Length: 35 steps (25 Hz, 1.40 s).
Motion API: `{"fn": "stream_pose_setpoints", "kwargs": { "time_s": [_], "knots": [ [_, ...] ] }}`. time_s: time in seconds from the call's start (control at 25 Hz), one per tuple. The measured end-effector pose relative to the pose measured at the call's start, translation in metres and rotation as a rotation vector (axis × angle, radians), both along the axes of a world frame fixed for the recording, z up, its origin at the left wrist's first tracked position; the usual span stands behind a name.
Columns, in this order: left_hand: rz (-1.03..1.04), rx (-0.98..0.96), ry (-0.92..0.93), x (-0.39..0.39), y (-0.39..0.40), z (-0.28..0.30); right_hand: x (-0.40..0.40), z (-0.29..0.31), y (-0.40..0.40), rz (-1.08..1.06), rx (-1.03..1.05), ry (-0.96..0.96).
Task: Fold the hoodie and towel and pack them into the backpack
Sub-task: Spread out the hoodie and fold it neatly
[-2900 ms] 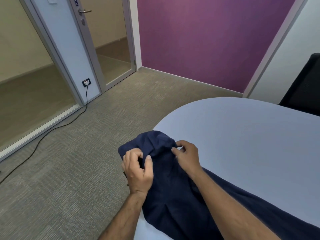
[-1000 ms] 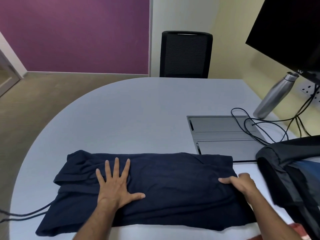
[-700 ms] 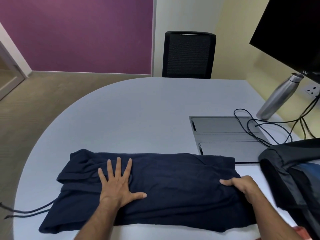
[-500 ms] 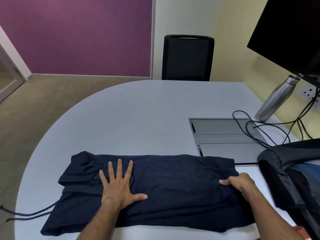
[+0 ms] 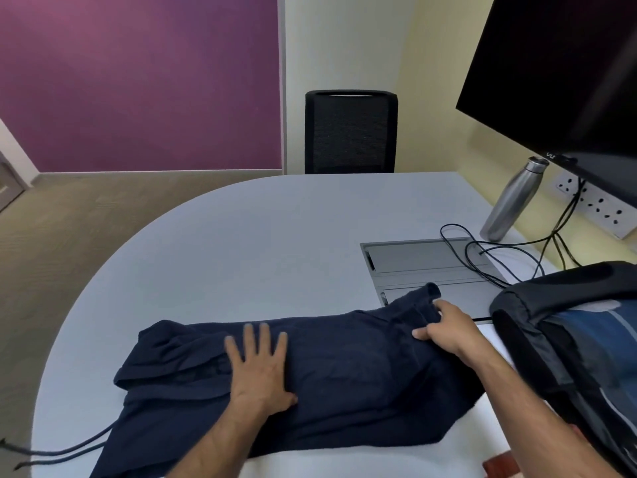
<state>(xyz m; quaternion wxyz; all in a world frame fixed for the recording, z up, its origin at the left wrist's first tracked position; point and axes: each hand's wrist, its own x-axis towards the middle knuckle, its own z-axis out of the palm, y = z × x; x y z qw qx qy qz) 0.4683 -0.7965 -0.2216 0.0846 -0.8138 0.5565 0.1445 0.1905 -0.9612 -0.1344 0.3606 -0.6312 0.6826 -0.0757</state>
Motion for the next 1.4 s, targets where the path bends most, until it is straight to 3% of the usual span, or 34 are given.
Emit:
{"fn": "stream_pose_setpoints", "kwargs": {
  "time_s": [0.04,0.08,0.2,0.28,0.32,0.44,0.52,0.68,0.84,0.92,1.16,1.28,1.4],
  "knots": [
    [-0.030,-0.102,0.156,-0.015,-0.005,0.014,0.009,0.009,0.004,0.027,-0.003,0.006],
    [0.025,-0.196,0.422,-0.030,-0.011,0.033,0.019,0.019,0.010,0.064,-0.014,0.019],
    [0.376,-0.225,1.271,-0.068,-0.030,0.088,0.056,0.041,0.031,0.191,-0.054,0.049],
    [0.523,-0.161,1.513,-0.073,-0.038,0.107,0.080,0.051,0.047,0.262,-0.023,-0.042],
    [0.548,-0.156,1.554,-0.068,-0.039,0.112,0.090,0.054,0.055,0.247,0.064,-0.175],
    [0.557,-0.206,1.555,-0.041,-0.027,0.104,0.106,0.053,0.070,0.105,0.381,-0.590],
    [0.522,-0.208,1.524,-0.019,-0.016,0.095,0.109,0.045,0.073,0.058,0.501,-0.756],
    [0.582,-0.276,1.465,0.013,-0.004,0.092,0.126,0.014,0.080,-0.029,0.446,-0.877],
    [0.621,-0.309,1.496,0.059,0.010,0.097,0.146,-0.031,0.091,-0.028,-0.114,-0.612],
    [0.656,-0.326,1.485,0.091,0.024,0.102,0.153,-0.054,0.097,0.107,-0.227,-0.510],
    [0.821,-0.373,1.346,0.182,0.072,0.093,0.177,-0.105,0.125,0.545,-0.121,-0.111],
    [0.948,-0.362,1.167,0.212,0.091,0.066,0.186,-0.117,0.137,0.616,-0.074,0.047],
    [0.949,-0.271,0.929,0.221,0.105,0.036,0.192,-0.122,0.140,0.636,-0.049,0.141]
  ]
}}
